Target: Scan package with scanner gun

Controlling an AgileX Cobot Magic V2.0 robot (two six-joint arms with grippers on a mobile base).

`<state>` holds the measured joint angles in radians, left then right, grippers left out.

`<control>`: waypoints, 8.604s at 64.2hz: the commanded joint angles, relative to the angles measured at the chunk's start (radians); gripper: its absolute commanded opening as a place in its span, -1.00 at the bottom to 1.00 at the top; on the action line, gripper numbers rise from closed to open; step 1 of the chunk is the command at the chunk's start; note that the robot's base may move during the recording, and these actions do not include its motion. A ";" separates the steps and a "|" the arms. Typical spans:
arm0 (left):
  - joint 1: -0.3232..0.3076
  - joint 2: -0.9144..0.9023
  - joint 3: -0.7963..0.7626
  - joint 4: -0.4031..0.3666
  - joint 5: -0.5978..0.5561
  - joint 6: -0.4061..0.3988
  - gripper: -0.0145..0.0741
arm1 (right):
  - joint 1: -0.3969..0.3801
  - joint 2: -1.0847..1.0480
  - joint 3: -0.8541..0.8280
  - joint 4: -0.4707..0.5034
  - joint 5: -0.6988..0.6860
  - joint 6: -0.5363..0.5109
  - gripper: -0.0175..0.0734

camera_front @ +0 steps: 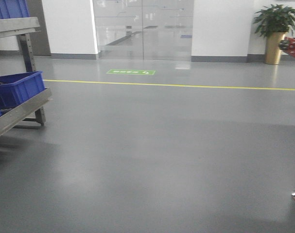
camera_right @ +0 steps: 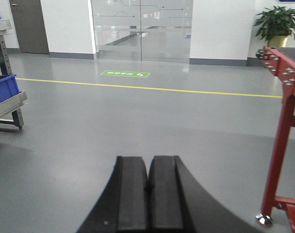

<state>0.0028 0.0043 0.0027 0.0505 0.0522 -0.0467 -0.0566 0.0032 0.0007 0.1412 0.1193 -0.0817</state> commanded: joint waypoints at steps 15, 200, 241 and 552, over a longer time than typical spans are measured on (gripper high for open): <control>0.002 -0.004 -0.003 -0.002 -0.016 0.002 -0.92 | -0.002 -0.003 -0.001 -0.005 -0.016 -0.002 -0.95; 0.002 -0.004 -0.003 -0.002 -0.016 0.002 -0.92 | -0.002 -0.003 -0.001 -0.005 -0.016 -0.002 -0.95; 0.002 -0.004 -0.003 -0.002 -0.016 0.002 -0.92 | -0.002 -0.003 -0.001 -0.005 -0.016 -0.002 -0.95; -0.097 1.709 -1.724 -0.057 1.169 0.023 0.68 | 0.109 0.443 -0.493 0.028 0.107 -0.002 0.64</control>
<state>-0.0965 1.6802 -1.7135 0.0000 1.2212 -0.0367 0.0509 0.4414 -0.4836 0.1697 0.2369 -0.0817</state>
